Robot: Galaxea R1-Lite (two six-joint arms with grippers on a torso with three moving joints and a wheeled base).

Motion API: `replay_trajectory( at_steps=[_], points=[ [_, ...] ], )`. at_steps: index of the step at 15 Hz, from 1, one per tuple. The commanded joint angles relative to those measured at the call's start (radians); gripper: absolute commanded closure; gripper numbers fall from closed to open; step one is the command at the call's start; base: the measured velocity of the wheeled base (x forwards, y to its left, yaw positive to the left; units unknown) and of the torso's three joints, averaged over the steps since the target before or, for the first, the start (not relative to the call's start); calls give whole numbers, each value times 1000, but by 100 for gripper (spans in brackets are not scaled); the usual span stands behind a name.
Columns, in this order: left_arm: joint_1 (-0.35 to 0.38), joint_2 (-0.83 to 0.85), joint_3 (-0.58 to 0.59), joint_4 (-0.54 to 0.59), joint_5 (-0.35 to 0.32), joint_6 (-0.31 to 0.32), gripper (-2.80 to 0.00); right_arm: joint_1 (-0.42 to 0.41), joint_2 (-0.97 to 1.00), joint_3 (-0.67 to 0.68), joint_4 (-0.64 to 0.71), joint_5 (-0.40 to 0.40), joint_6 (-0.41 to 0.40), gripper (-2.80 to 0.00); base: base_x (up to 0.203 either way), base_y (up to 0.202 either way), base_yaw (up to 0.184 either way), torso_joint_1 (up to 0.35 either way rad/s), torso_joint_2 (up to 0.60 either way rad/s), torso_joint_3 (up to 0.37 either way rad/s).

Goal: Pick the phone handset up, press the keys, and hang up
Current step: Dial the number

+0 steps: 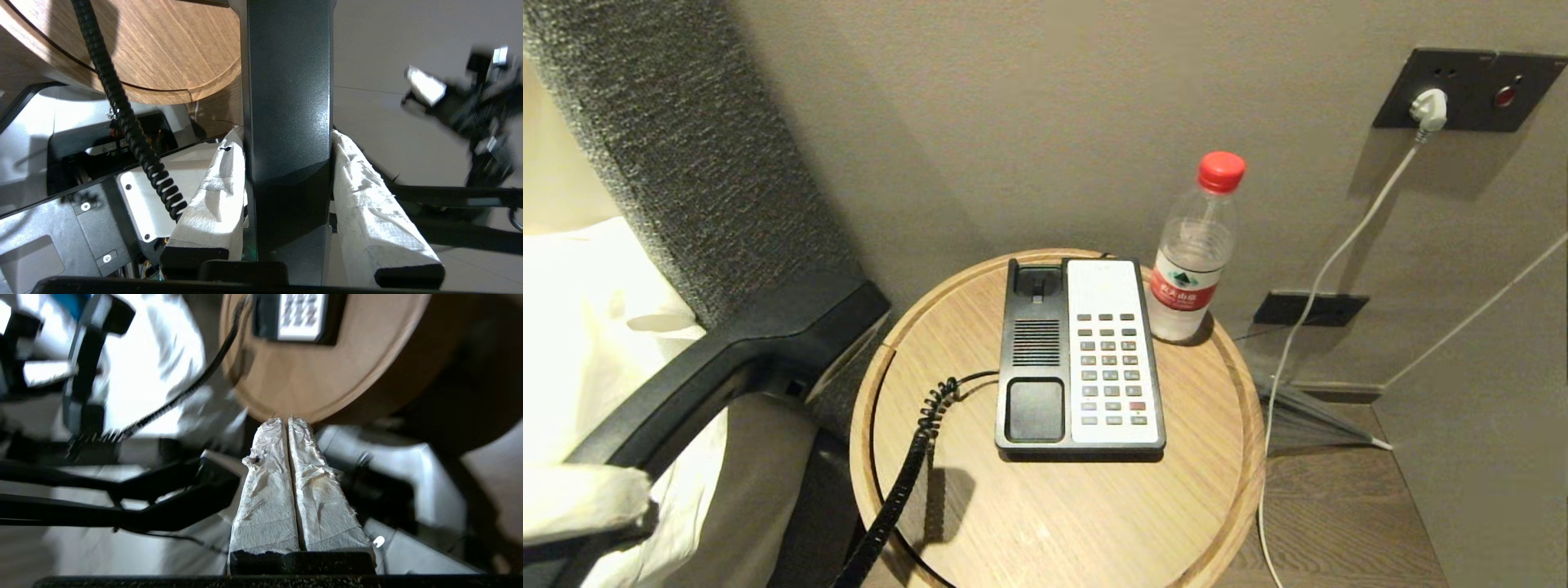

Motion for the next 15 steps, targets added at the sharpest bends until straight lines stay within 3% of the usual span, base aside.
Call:
replay_trajectory(
  at_steps=[1,3,7,12,15],
  points=[
    [1,27,-2,3,0,-5,0,168,171,-6,-19,-17,19,0,0,0,0,0,0,0],
    [11,32,-7,4,0,-5,0,312,252,17,-93,-95,37,0,0,0,0,0,0,0],
    [24,39,-9,5,-1,-7,0,464,414,61,-403,-295,97,0,0,0,0,0,0,0],
    [34,38,-5,5,-1,-5,0,586,605,68,-690,-533,131,0,0,0,0,0,0,0],
    [34,36,-8,5,-1,-5,0,662,707,60,-797,-685,129,0,0,0,0,0,0,0]
  ],
)
